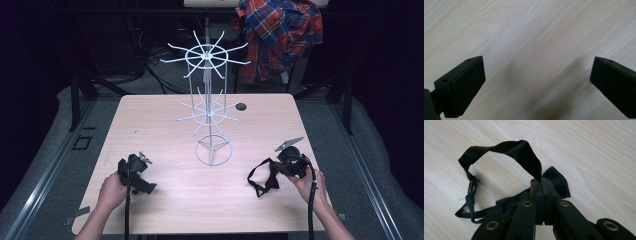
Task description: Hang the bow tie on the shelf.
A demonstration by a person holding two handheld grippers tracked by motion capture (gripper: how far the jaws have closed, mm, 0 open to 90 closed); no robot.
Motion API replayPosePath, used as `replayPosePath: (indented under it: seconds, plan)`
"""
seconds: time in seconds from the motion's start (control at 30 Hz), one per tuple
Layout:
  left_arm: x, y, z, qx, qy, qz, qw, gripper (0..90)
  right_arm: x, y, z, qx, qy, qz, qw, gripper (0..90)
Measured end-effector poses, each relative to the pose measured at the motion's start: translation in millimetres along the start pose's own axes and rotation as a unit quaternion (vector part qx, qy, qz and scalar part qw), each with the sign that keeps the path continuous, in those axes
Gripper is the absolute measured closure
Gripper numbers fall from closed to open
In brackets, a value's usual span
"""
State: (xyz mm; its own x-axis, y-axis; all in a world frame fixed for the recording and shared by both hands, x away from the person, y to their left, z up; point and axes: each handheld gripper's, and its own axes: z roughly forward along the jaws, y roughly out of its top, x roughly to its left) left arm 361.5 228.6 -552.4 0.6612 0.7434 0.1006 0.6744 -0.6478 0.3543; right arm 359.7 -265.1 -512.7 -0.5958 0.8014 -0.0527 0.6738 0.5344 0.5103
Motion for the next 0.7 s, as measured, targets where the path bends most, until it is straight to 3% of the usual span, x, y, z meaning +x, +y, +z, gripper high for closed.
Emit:
replayPosePath:
  seconds: [0.2,0.4,0.7]
  plan:
    - [0.5,-0.4,-0.7,-0.001,0.001,0.001,1.0000,0.0,3.9,3.8,-8.1,-0.005,-0.010,-0.012,0.9999,90.0]
    - [-0.1,-0.3,-0.5,-0.002,0.001,0.000,1.0000,0.0,11.7,10.6,-19.4,-0.027,-0.010,-0.031,0.9991,90.0]
    - [-0.3,0.3,-0.2,-0.002,-0.001,-0.001,1.0000,0.1,19.2,18.6,-36.7,-0.053,-0.013,-0.037,0.9978,90.0]
